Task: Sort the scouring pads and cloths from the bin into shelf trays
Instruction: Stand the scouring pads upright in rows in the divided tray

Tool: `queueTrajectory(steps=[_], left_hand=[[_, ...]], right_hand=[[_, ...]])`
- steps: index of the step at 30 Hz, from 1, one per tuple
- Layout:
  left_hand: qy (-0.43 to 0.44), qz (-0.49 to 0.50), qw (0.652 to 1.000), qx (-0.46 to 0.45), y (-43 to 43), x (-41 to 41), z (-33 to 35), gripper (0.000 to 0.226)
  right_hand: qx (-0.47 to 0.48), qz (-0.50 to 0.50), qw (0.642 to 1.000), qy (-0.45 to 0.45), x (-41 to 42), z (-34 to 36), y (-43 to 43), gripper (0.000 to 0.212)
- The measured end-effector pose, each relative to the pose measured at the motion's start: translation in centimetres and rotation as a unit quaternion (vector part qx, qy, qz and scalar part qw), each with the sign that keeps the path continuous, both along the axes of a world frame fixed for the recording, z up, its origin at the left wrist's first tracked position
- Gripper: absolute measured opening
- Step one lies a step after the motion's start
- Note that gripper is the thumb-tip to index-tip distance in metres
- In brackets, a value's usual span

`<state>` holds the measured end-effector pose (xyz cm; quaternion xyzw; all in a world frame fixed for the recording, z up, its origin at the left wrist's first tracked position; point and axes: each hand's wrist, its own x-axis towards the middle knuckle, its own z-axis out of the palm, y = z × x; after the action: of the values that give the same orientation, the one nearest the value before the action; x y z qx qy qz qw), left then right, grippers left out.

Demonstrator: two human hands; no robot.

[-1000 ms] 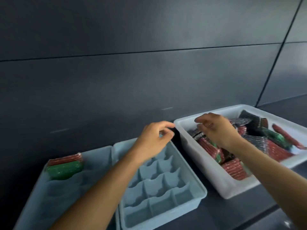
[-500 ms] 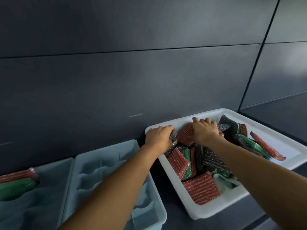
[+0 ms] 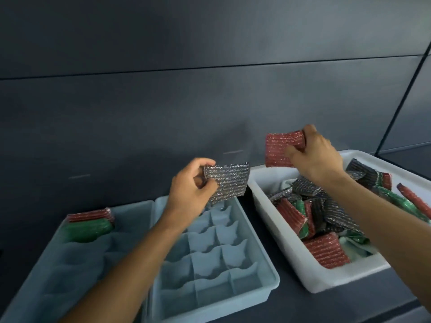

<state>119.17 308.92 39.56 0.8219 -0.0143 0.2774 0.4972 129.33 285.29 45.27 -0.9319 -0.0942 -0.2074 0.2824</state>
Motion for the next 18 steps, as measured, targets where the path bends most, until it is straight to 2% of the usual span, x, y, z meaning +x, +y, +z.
queueTrajectory(steps=[3, 9, 13, 18], left_hand=[[0.014, 0.023, 1.000, -0.007, 4.9, -3.7, -0.5, 0.029], [0.062, 0.069, 0.996, 0.010, 17.3, -10.9, -0.3, 0.023], [0.109, 0.103, 0.987, 0.058, 24.4, -12.8, -1.0, 0.031], [0.150, 0.112, 0.976, 0.112, 27.6, -12.5, -3.4, 0.037]], right_hand=[[0.045, 0.071, 0.996, -0.015, -2.3, 0.4, 3.9, 0.029], [0.094, 0.188, 0.978, 0.005, -5.9, -1.2, 12.7, 0.015], [0.117, 0.227, 0.967, 0.018, -8.0, -2.7, 17.7, 0.012], [0.129, 0.261, 0.956, 0.048, -9.8, -3.8, 21.5, 0.010]])
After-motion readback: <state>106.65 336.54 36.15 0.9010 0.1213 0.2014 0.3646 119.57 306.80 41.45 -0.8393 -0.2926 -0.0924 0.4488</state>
